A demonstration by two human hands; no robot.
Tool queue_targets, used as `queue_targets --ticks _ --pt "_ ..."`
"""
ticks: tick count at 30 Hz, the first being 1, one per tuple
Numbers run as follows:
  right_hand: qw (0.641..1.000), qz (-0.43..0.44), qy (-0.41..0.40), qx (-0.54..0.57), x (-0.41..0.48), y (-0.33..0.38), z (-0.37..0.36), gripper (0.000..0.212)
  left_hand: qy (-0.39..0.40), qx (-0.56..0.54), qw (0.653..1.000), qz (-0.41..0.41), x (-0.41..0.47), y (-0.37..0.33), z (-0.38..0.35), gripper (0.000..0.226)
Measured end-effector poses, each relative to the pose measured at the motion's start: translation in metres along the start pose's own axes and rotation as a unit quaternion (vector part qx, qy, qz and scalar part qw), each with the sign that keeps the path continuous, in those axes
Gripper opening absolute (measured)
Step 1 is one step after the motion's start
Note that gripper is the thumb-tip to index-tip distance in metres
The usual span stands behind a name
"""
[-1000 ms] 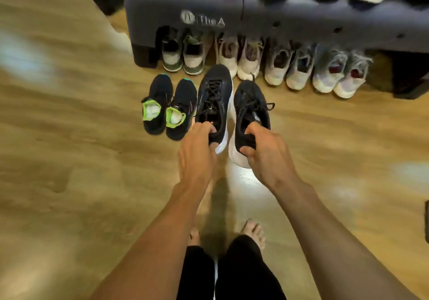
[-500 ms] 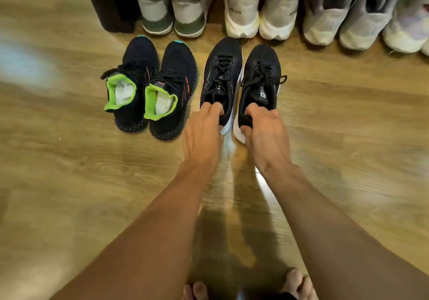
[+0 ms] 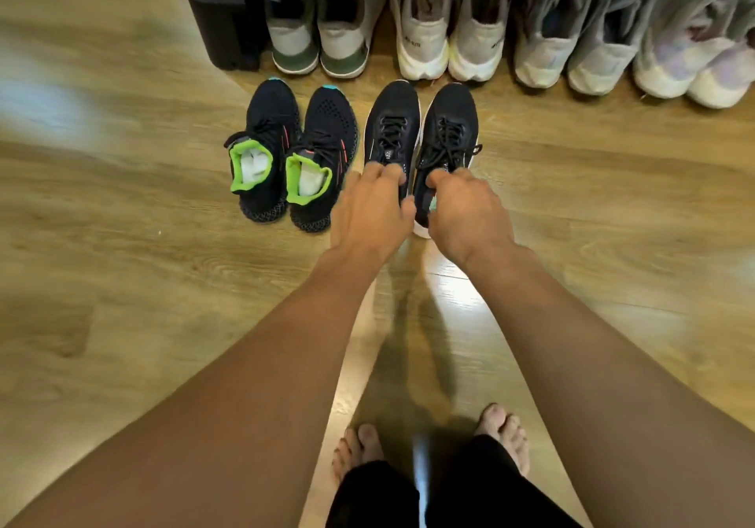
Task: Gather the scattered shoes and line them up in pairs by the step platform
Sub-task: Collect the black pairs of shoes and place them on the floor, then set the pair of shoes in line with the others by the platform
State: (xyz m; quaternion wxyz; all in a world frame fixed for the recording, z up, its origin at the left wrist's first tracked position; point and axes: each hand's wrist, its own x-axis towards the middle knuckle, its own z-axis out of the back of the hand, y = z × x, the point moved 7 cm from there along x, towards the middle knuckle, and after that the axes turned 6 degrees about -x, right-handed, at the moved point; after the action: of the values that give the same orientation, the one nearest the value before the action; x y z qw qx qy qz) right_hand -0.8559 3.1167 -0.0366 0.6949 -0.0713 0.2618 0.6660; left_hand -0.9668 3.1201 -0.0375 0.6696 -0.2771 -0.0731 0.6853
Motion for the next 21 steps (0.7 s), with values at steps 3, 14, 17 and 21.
queue_targets --ticks 3,14,17,21 --pt "0.998 0.021 -0.046 0.031 -0.034 0.019 0.081 0.033 -0.033 -0.03 0.998 -0.038 -0.013 -0.054 0.071 0.026" --pt "0.97 0.027 -0.199 0.137 -0.269 0.042 0.455 0.034 -0.106 -0.1 0.97 -0.194 -0.137 -0.313 0.425 0.029" --pt "0.956 0.019 -0.244 0.161 -0.349 0.045 0.55 0.033 -0.12 -0.114 0.951 -0.263 -0.186 -0.392 0.515 0.026" --pt "0.929 0.0 -0.331 0.166 -0.451 0.046 0.655 0.03 -0.111 -0.115 0.917 -0.365 -0.248 -0.488 0.603 0.026"
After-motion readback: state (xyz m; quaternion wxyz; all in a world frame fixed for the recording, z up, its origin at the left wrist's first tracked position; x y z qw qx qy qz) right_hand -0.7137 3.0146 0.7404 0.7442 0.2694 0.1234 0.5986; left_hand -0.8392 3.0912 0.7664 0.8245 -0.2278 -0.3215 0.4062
